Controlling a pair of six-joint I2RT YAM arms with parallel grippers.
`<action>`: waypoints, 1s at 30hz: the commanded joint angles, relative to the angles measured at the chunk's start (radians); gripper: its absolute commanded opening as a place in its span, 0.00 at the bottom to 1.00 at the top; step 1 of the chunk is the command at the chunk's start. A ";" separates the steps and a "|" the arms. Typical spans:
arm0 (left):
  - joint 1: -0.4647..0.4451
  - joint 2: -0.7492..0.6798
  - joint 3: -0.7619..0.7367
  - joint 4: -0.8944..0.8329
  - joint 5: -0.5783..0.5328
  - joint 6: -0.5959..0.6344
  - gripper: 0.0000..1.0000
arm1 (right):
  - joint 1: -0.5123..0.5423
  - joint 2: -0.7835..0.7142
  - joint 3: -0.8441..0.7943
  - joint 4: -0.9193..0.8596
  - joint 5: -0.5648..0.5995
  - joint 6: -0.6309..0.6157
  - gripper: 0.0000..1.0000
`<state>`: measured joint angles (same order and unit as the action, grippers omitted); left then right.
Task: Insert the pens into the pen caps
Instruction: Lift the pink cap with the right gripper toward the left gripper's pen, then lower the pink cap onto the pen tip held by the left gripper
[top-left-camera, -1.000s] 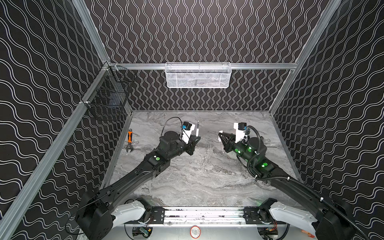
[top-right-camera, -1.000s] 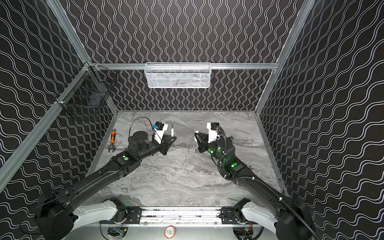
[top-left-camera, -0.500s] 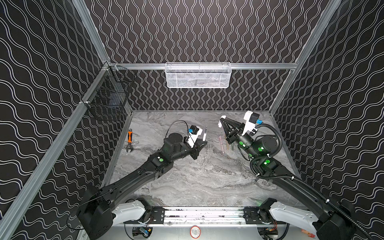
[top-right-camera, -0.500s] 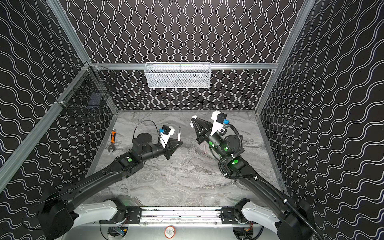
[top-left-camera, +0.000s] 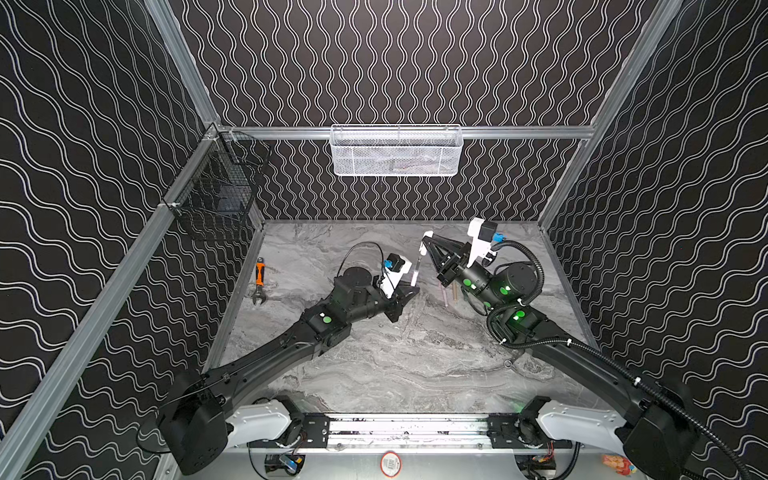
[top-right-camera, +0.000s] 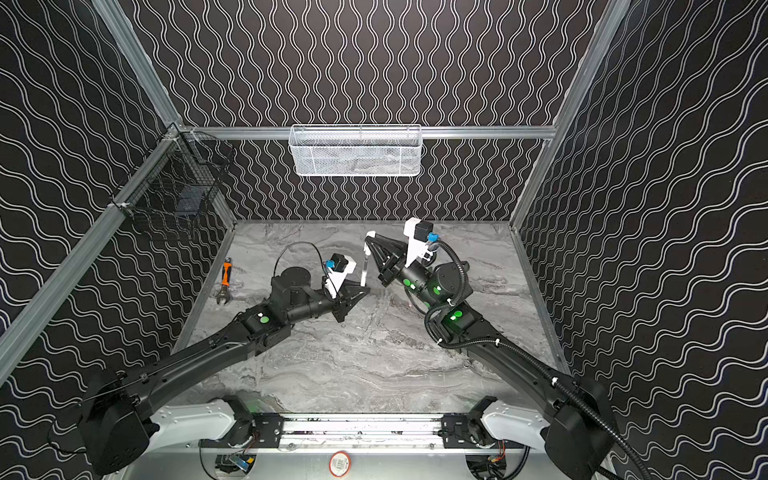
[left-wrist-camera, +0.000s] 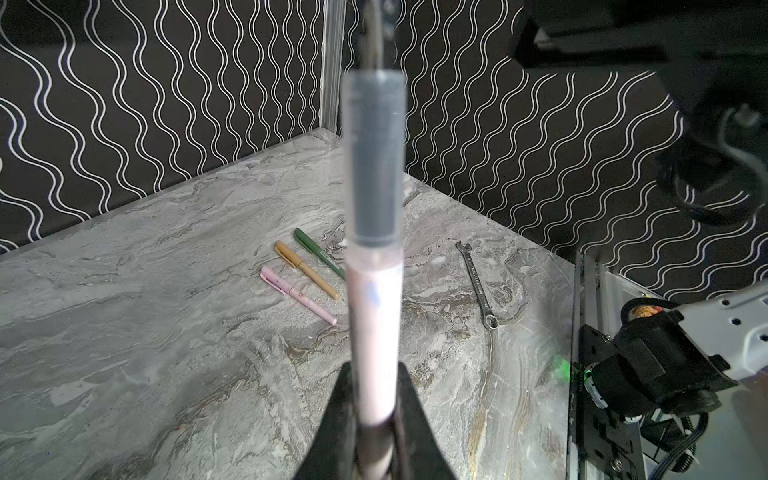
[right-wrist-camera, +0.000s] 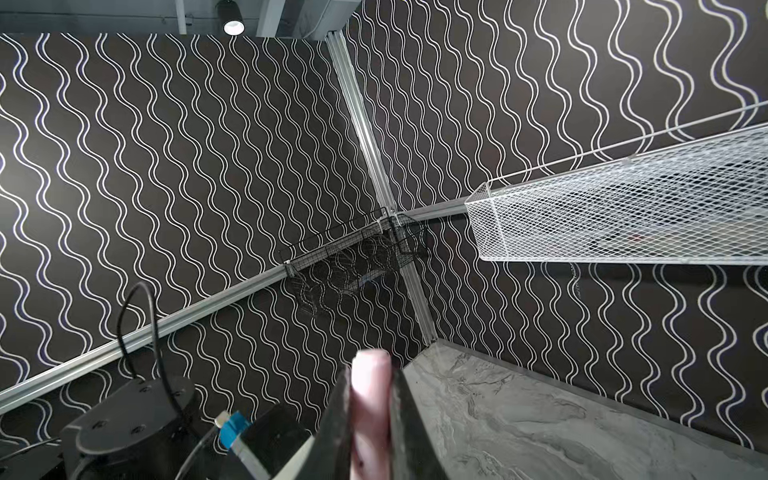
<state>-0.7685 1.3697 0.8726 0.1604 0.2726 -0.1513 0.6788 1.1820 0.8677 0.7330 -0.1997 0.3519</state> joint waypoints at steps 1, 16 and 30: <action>-0.003 0.005 0.012 0.015 0.008 0.016 0.00 | 0.006 0.007 -0.011 0.059 -0.003 0.015 0.14; -0.004 -0.004 0.007 0.014 -0.003 0.022 0.00 | 0.005 0.002 -0.036 0.082 0.047 -0.014 0.13; -0.007 -0.006 0.006 0.019 -0.004 0.018 0.00 | 0.005 0.021 -0.032 0.045 0.034 -0.015 0.13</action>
<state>-0.7727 1.3647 0.8730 0.1600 0.2684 -0.1505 0.6834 1.1984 0.8379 0.7593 -0.1555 0.3286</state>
